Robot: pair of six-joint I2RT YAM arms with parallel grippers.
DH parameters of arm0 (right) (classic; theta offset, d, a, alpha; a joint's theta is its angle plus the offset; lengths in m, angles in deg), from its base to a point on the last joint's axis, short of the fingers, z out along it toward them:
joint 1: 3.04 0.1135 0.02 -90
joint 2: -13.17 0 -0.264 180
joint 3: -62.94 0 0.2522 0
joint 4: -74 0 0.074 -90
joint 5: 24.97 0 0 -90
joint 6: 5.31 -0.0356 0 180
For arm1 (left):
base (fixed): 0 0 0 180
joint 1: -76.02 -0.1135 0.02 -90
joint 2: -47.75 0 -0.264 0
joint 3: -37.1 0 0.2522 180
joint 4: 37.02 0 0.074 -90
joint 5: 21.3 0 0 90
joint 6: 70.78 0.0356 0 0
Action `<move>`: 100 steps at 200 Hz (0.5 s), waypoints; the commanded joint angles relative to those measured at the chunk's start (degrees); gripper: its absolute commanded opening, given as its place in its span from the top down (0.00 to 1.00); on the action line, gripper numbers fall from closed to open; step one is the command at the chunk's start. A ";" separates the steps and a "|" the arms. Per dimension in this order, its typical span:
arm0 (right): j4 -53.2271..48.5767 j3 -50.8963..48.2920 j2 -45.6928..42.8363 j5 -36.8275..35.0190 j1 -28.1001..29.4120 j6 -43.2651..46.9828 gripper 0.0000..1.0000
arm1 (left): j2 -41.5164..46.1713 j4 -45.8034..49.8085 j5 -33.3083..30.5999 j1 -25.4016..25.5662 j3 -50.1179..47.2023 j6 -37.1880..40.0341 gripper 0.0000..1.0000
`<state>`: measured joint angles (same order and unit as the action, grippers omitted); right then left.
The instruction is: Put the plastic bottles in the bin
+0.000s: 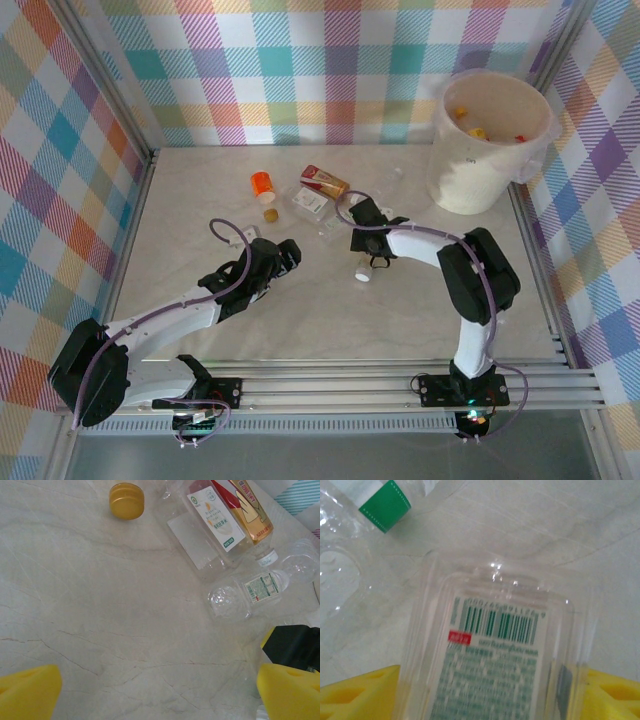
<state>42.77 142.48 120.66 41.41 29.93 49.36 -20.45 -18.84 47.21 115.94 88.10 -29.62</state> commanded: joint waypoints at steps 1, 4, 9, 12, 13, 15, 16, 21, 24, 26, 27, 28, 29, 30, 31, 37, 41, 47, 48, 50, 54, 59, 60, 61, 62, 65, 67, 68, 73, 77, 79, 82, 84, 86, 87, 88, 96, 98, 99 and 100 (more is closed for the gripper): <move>1.41 0.88 0.48 -2.15 -0.28 0.35 0.29 | 0.65 0.41 0.24 -0.55 0.23 -0.38 0.00; 1.59 0.74 0.37 -2.13 -0.30 0.35 0.30 | 0.66 0.41 0.28 -0.59 0.24 -0.37 0.00; 1.86 0.48 0.17 -2.14 -0.28 0.48 0.31 | 0.70 0.48 0.36 -0.55 0.25 -0.30 0.00; 1.91 0.30 0.06 -2.21 -0.32 0.56 0.31 | 0.72 0.48 0.44 -0.57 0.25 -0.29 0.00; 1.96 0.22 0.04 -2.26 -0.30 0.55 0.31 | 0.67 0.53 0.47 -0.56 0.27 -0.29 0.00; 2.04 0.12 -0.05 -2.32 -0.33 0.53 0.32 | 0.74 0.51 0.51 -0.55 0.29 -0.31 0.00; 2.02 0.04 -0.15 -2.40 -0.30 0.53 0.32 | 0.72 0.50 0.54 -0.55 0.29 -0.19 0.00; 2.33 -0.47 -0.53 -2.68 -0.34 0.60 0.34 | 0.67 0.45 0.59 -0.57 0.27 -0.12 0.00; 2.58 -0.88 -0.85 -2.87 -0.35 0.80 0.35 | 0.63 0.44 0.73 -0.55 0.29 -0.05 0.00; 2.79 -1.08 -1.02 -2.98 -0.36 0.86 0.36 | 0.64 0.37 0.81 -0.55 0.27 -0.03 0.00; 2.88 -1.26 -1.16 -3.04 -0.36 0.91 0.36 | 0.63 0.35 0.87 -0.55 0.28 0.01 0.00; 3.06 -1.44 -1.28 -3.07 -0.32 0.94 0.37 | 0.62 0.29 0.95 -0.55 0.29 0.04 0.00; 3.19 -1.57 -1.38 -3.13 -0.34 1.00 0.37 | 0.62 0.26 0.98 -0.55 0.25 0.09 0.00; 3.30 -1.68 -1.48 -3.20 -0.35 1.03 0.38 | 0.62 0.25 1.00 -0.59 0.27 0.16 0.00; 3.44 -1.87 -1.61 -3.24 -0.36 1.13 0.38 | 0.62 0.20 1.05 -0.57 0.28 0.20 0.00; 4.17 -2.80 -2.44 -3.45 -0.36 1.43 0.41 | 0.62 -0.06 1.29 -0.59 0.29 0.36 0.00; 4.62 -3.34 -3.02 -3.52 -0.35 1.68 0.42 | 0.63 -0.24 1.50 -0.55 0.27 0.57 0.00; 5.17 -4.18 -3.99 -3.44 -0.43 2.15 0.45 | 0.63 -0.65 1.92 -0.56 0.28 0.85 0.00; 5.39 -4.31 -4.19 -3.45 -0.44 2.22 0.45 | 0.63 -0.74 1.99 -0.60 0.25 0.85 0.00; 5.60 -4.55 -4.49 -3.45 -0.45 2.53 0.46 | 0.62 -0.84 2.12 -0.56 0.24 0.96 0.00; 6.08 -5.10 -5.17 -3.35 -0.45 3.02 0.47 | 0.63 -1.18 2.32 -0.55 0.27 1.30 0.00; 6.78 -5.78 -6.02 -3.22 -0.45 3.67 0.49 | 0.58 -1.50 2.78 -0.59 0.38 1.58 0.00; 6.85 -5.94 -6.17 -3.16 -0.45 3.81 0.49 | 0.55 -1.65 2.82 -0.57 0.38 1.66 0.00; 6.98 -6.02 -6.29 -3.13 -0.45 3.93 0.49 | 0.54 -1.76 2.93 -0.56 0.38 1.69 0.00; 7.09 -6.11 -6.44 -3.07 -0.41 4.03 0.49 | 0.49 -1.82 3.03 -0.55 0.38 1.80 0.00; 7.44 -6.45 -6.89 -2.98 -0.46 4.40 0.51 | 0.38 -1.99 3.27 -0.55 0.46 2.02 0.00; 7.52 -6.67 -7.25 -2.94 -0.39 4.66 0.51 | 0.36 -2.21 3.36 -0.55 0.53 2.13 0.00; 7.57 -6.74 -7.40 -2.89 -0.38 4.79 0.51 | 0.31 -2.26 3.51 -0.59 0.55 2.24 0.00; 7.85 -7.09 -8.06 -2.64 -0.41 5.32 0.52 | 0.17 -2.55 3.91 -0.55 0.73 2.50 0.00; 7.89 -7.26 -8.60 -2.57 -0.44 5.72 0.53 | 0.08 -2.81 4.34 -0.55 0.81 2.72 0.00; 7.87 -7.31 -8.82 -2.46 -0.40 5.98 0.53 | -0.09 -2.95 4.42 -0.55 0.84 2.81 0.00; 7.77 -7.45 -9.18 -2.29 -0.49 6.21 0.53 | -0.23 -3.10 4.73 -0.55 1.05 3.06 0.00; 7.80 -7.49 -9.45 -2.31 -0.44 6.41 0.54 | -0.28 -3.26 4.93 -0.59 1.12 3.14 0.00; 7.69 -7.57 -9.74 -2.24 -0.45 6.48 0.54 | -0.44 -3.34 5.07 -0.56 1.23 3.27 0.00; 7.62 -7.58 -9.83 -2.19 -0.45 6.58 0.54 | -0.48 -3.45 5.24 -0.55 1.20 3.38 0.00; 7.54 -7.59 -10.01 -2.16 -0.45 6.63 0.54 | -0.50 -3.50 5.37 -0.55 1.28 3.43 0.00; 7.37 -7.89 -11.22 -2.05 -0.45 7.11 0.55 | -0.97 -4.21 6.44 -0.55 1.60 4.10 0.00; 7.37 -7.98 -11.54 -1.98 -0.45 7.23 0.55 | -1.05 -4.37 6.75 -0.55 1.68 4.17 0.00; 7.37 -8.05 -11.66 -1.93 -0.45 7.26 0.55 | -1.14 -4.49 6.91 -0.55 1.69 4.27 0.00; 7.46 -8.13 -11.89 -1.90 -0.45 7.32 0.55 | -1.19 -4.54 7.09 -0.55 1.74 4.36 0.00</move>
<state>47.64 135.29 113.31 39.53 29.87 53.51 -20.52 -20.02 50.86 115.94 88.14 -28.00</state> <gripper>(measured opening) 0.554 0.997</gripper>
